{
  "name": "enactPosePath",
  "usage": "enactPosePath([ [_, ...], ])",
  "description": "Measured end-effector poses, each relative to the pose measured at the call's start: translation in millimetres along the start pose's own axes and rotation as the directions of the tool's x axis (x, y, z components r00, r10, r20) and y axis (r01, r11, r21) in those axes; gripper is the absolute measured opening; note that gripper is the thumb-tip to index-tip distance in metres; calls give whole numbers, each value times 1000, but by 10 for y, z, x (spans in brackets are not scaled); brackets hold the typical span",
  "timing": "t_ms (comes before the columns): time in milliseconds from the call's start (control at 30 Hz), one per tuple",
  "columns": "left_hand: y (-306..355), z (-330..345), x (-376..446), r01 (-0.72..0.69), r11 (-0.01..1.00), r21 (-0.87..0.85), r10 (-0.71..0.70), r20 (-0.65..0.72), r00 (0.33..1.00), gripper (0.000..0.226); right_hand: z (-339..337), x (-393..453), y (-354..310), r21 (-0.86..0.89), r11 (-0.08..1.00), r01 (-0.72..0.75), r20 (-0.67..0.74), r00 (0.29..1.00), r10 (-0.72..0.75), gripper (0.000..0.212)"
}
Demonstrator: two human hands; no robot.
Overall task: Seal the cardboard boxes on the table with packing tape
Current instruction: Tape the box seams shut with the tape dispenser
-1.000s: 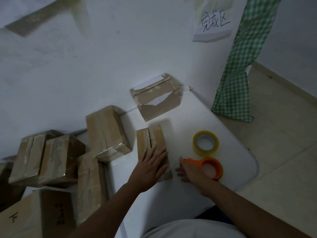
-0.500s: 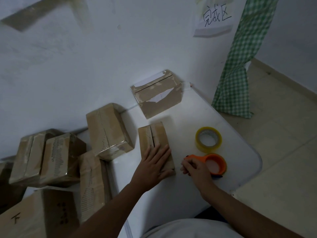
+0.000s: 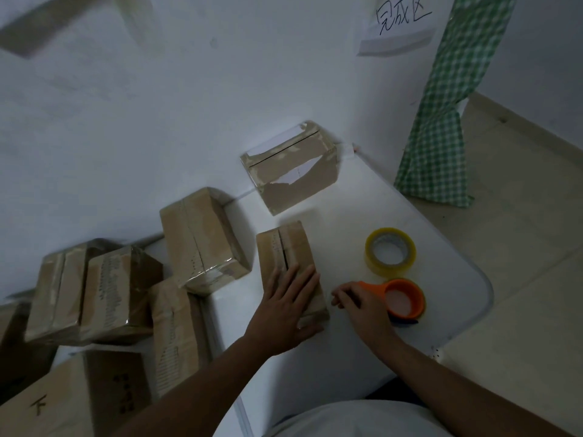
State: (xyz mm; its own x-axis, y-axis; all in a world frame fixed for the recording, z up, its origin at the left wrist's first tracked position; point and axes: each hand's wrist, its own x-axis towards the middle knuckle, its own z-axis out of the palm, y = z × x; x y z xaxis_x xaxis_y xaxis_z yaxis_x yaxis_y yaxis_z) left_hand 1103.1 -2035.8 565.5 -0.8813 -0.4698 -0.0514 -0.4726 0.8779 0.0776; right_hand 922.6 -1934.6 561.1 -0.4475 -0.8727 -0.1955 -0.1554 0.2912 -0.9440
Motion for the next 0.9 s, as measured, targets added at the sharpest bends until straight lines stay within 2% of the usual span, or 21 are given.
enactPosePath([
  [200, 44, 32, 41, 7, 1000, 12, -8, 57, 998, 92, 113, 25, 75, -117, 993, 16, -35, 999, -20, 16],
  [433, 26, 42, 27, -3, 1000, 22, 2, 65, 998, 99, 276, 42, 4, -360, 929, 87, 53, 996, -73, 10],
  [567, 32, 21, 39, 11, 1000, 20, -12, 80, 997, 101, 260, 109, -46, -392, 919, 24, 87, 996, 11, 19],
  [700, 23, 11, 31, 19, 1000, 14, -21, 95, 995, 101, 261, 155, -64, -489, 872, -13, 167, 980, 109, 10],
  [767, 24, 9, 27, 21, 1000, 6, -22, 95, 995, 101, 189, 136, -69, -576, 815, 65, 227, 970, 84, 18],
  [900, 44, 15, 34, 33, 999, -12, -32, 82, 996, 98, 25, -26, -113, -597, 768, 230, 284, 957, -66, 35],
])
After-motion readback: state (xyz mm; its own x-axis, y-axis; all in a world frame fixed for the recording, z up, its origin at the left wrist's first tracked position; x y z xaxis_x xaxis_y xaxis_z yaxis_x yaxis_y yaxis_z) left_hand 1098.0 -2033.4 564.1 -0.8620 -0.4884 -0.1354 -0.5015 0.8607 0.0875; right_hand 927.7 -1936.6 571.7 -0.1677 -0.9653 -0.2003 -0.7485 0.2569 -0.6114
